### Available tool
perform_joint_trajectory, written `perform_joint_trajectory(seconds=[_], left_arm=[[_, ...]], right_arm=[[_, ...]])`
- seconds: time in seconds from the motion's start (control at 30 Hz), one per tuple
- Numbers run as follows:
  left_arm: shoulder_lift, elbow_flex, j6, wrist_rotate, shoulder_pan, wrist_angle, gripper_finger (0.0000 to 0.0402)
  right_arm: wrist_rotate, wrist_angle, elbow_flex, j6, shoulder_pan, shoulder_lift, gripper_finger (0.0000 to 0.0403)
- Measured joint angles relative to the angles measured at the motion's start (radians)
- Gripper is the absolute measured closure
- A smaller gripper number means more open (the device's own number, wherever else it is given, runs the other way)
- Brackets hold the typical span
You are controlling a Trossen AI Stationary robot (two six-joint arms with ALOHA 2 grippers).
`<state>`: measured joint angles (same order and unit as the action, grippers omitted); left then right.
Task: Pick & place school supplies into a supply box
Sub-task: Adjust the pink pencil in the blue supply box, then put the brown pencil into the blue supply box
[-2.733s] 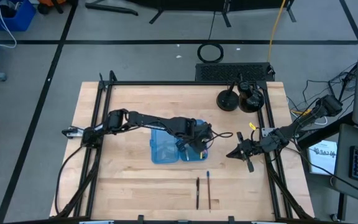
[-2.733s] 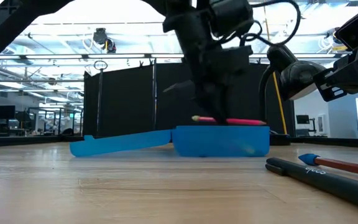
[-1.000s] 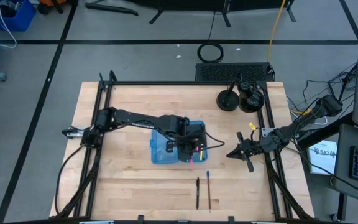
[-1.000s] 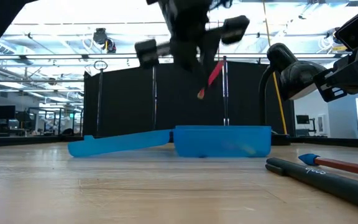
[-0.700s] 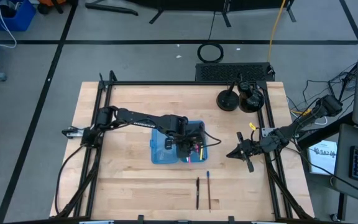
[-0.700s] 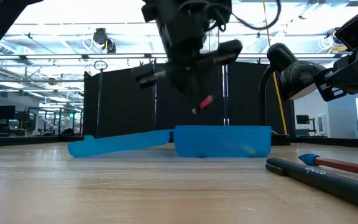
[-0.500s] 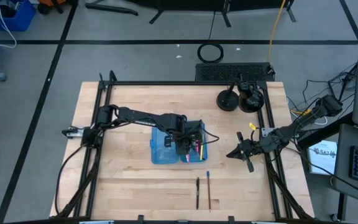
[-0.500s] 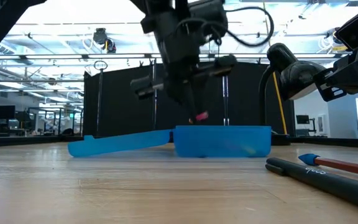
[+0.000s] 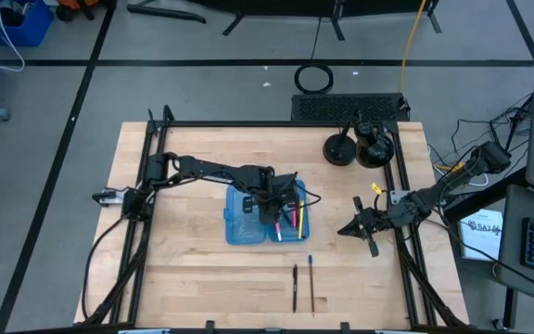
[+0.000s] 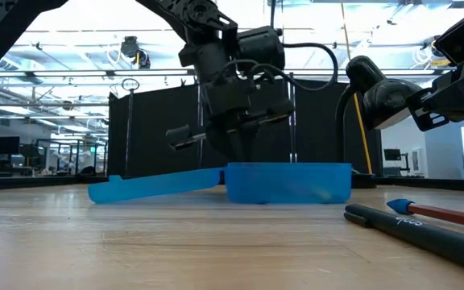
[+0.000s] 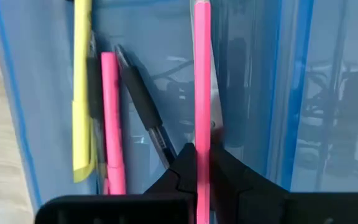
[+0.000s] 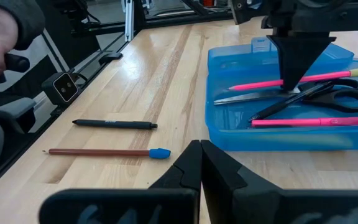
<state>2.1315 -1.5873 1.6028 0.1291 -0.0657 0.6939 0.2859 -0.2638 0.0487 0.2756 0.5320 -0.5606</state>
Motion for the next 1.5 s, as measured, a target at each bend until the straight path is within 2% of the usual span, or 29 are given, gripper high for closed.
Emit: perform_joint_trajectory(seconds=[0.43,0.57,0.7,1.0,1.2,1.37,1.5], left_arm=[[-0.002,0.048,0.009,0.008,-0.014,-0.065,0.0382],[-0.002,0.048,0.0,-0.007,-0.009,-0.064,0.0357],[-0.001,0.048,0.0,-0.085,0.007,-0.064,0.0325],[0.001,0.039,-0.002,-0.235,0.052,-0.063,0.0316],[0.001,-0.039,-0.007,-0.314,0.09,0.009,0.0315],[0.001,-0.17,-0.01,-0.413,0.135,0.16,0.0315],[-0.038,-0.299,-0.149,-0.38,0.176,0.309,0.0349]], right_arm=[[0.0,0.0,0.0,0.0,0.0,0.0,0.0403],[0.0,0.0,0.0,0.0,0.0,0.0,0.0403],[0.0,0.0,0.0,0.0,0.0,0.0,0.0403],[-0.001,0.0,0.0,0.0,0.0,0.0,0.0403],[-0.003,0.0,0.0,0.0,0.0,0.0,0.0403],[-0.004,0.0,0.0,0.004,0.0,0.0,0.0403],[-0.03,0.0,0.0,0.004,0.0,0.0,0.0403]])
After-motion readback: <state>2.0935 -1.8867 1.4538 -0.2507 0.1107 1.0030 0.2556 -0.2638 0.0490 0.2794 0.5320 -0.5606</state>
